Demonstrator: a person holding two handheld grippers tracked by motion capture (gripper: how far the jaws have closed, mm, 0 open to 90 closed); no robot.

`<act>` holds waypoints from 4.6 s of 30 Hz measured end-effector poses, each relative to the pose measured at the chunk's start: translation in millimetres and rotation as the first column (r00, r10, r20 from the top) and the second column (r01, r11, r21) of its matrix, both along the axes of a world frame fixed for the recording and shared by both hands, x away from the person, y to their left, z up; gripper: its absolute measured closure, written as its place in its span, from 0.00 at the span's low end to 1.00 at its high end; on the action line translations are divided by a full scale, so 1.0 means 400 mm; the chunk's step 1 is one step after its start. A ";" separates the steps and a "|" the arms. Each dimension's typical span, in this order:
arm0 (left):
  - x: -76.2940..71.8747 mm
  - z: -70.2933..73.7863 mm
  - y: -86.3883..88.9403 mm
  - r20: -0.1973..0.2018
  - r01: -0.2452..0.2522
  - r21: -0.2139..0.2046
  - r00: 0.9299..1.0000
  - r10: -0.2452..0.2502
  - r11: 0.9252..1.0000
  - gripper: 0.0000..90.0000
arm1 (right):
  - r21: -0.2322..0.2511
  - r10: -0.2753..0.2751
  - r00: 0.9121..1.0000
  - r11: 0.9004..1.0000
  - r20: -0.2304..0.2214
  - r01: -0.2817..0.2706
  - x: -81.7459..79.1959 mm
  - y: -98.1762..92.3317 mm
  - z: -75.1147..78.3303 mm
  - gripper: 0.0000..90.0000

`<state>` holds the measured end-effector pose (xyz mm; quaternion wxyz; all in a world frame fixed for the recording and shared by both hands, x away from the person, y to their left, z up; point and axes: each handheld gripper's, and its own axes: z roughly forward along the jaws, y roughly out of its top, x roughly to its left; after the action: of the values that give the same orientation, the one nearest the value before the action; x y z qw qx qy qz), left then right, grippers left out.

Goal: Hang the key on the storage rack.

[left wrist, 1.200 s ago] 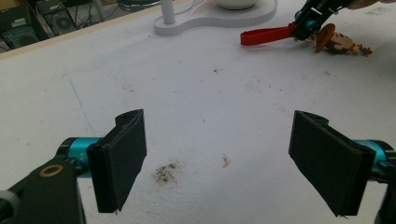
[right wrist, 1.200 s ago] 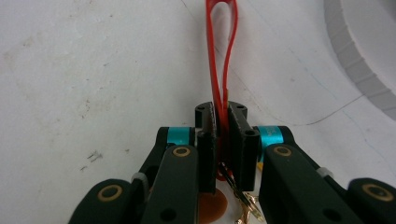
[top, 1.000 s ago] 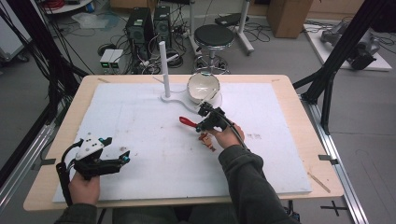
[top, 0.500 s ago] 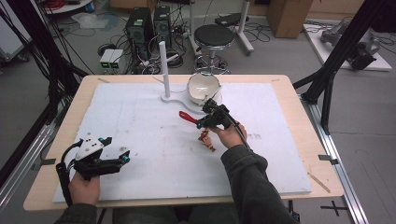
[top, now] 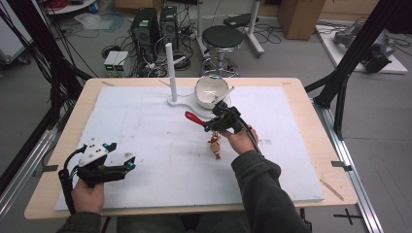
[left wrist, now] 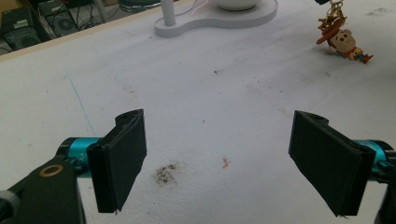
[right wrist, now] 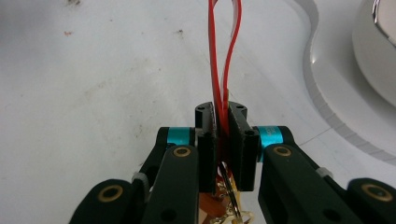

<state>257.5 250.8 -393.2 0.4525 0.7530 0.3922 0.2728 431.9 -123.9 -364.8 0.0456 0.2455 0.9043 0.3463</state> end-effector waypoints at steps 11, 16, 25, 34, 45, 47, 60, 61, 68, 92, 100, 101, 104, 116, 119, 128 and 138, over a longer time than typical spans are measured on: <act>-0.001 0.001 0.002 -0.001 -0.004 0.000 1.000 0.004 1.000 0.22 | 0.018 0.008 1.000 1.000 0.018 -0.008 -0.006 0.001 0.024 0.93; 0.000 0.000 0.003 0.001 -0.003 -0.001 1.000 0.003 1.000 0.22 | 0.025 0.010 1.000 1.000 0.027 -0.011 -0.006 0.000 0.037 0.93; 0.000 0.001 0.003 0.001 -0.003 -0.001 1.000 0.003 1.000 0.22 | 0.041 0.014 0.999 0.999 0.043 -0.016 -0.006 -0.003 0.061 0.93; 0.000 0.001 0.003 0.002 -0.004 -0.002 1.000 0.004 1.000 0.22 | 0.063 0.024 0.998 0.998 0.053 -0.028 -0.009 0.006 0.091 0.93; -0.001 0.002 0.006 0.006 -0.007 -0.003 1.000 0.007 1.000 0.22 | 0.108 0.036 0.997 0.993 0.068 -0.043 -0.007 0.015 0.117 0.93; -0.001 0.002 0.006 0.006 -0.008 -0.002 1.000 0.008 1.000 0.22 | 0.110 0.036 0.997 0.993 0.072 -0.044 -0.007 0.018 0.121 0.93; -0.002 0.002 0.004 0.006 -0.007 -0.004 1.000 0.007 1.000 0.22 | 0.127 0.034 0.996 0.991 0.085 -0.045 0.003 0.020 0.139 0.93; -0.002 0.002 0.004 0.006 -0.007 -0.005 1.000 0.007 1.000 0.22 | 0.126 0.028 0.997 0.991 0.076 -0.038 0.002 0.020 0.139 0.93; -0.001 0.002 0.004 0.007 -0.005 -0.004 1.000 0.005 1.000 0.22 | 0.143 0.023 0.997 0.989 0.076 -0.034 0.008 0.019 0.139 0.93; -0.002 0.003 0.007 0.008 -0.010 -0.008 1.000 0.010 1.000 0.22 | 0.141 0.004 0.994 0.990 0.109 -0.019 0.031 0.075 0.183 0.93; -0.003 0.003 0.007 0.010 -0.008 -0.005 1.000 0.008 1.000 0.22 | 0.143 -0.025 0.993 0.990 0.112 0.009 0.047 0.092 0.192 0.93; -0.003 0.003 0.007 0.010 -0.008 -0.006 1.000 0.008 1.000 0.22 | 0.140 -0.025 0.993 0.990 0.115 0.009 0.048 0.095 0.193 0.93; -0.003 0.003 0.007 0.010 -0.008 -0.006 1.000 0.008 1.000 0.22 | 0.127 -0.029 0.992 0.992 0.125 0.013 0.055 0.105 0.194 0.93; -0.003 0.004 0.014 0.013 -0.012 -0.006 1.000 0.012 1.000 0.22 | 0.104 -0.057 0.990 0.994 0.127 0.043 0.086 0.137 0.191 0.93; -0.004 0.004 0.011 0.011 -0.012 -0.011 1.000 0.012 1.000 0.22 | 0.089 -0.060 0.990 0.995 0.129 0.049 0.095 0.152 0.192 0.93; -0.004 0.003 0.011 0.013 -0.009 -0.010 1.000 0.009 1.000 0.22 | 0.049 -0.077 0.988 0.996 0.136 0.071 0.124 0.199 0.187 0.93; -0.003 0.002 0.013 0.013 -0.014 -0.015 1.000 0.014 1.000 0.22 | 0.012 -0.124 0.984 0.992 0.131 0.123 0.149 0.224 0.161 0.93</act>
<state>256.3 256.0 -392.4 0.4588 0.7451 0.3962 0.2781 491.4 -34.2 -300.3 0.1261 0.2778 0.8817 0.3599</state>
